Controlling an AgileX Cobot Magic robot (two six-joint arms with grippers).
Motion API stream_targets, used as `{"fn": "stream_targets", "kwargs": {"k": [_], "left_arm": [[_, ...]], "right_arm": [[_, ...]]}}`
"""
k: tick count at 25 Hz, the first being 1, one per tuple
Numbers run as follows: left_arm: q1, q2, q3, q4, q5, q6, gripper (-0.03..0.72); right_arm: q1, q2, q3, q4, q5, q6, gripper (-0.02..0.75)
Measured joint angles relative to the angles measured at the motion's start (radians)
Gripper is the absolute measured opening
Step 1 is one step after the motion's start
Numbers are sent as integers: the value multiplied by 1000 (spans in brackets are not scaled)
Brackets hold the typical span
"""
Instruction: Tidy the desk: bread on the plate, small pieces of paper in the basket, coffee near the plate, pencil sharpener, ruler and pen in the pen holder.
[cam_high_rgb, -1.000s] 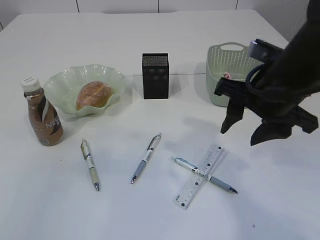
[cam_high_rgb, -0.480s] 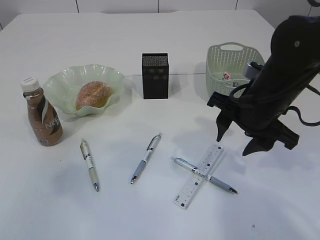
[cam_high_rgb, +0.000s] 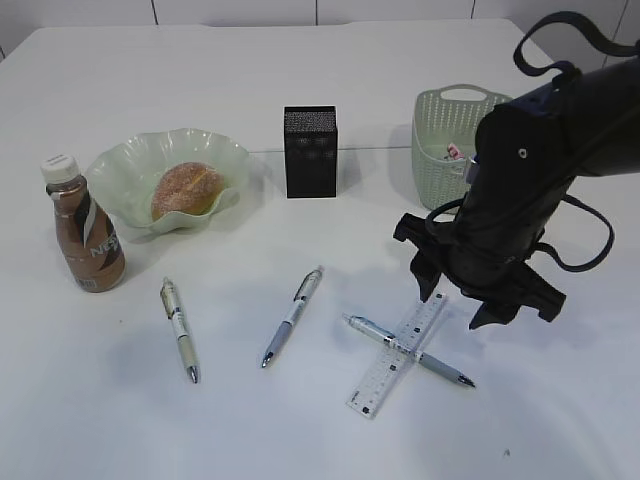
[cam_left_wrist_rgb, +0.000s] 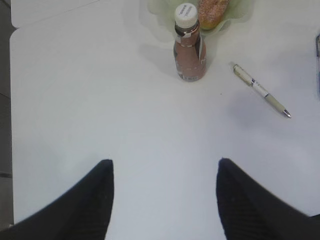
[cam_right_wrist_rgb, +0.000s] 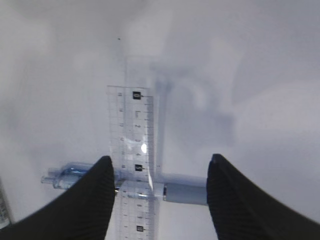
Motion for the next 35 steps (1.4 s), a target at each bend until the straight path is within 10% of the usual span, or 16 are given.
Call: {"fn": "stream_targets", "kwargs": {"k": [35], "left_arm": [[-15,0,0,23,0,0,416]], "right_arm": [[0,11,-2,75,-119,26,461]]}}
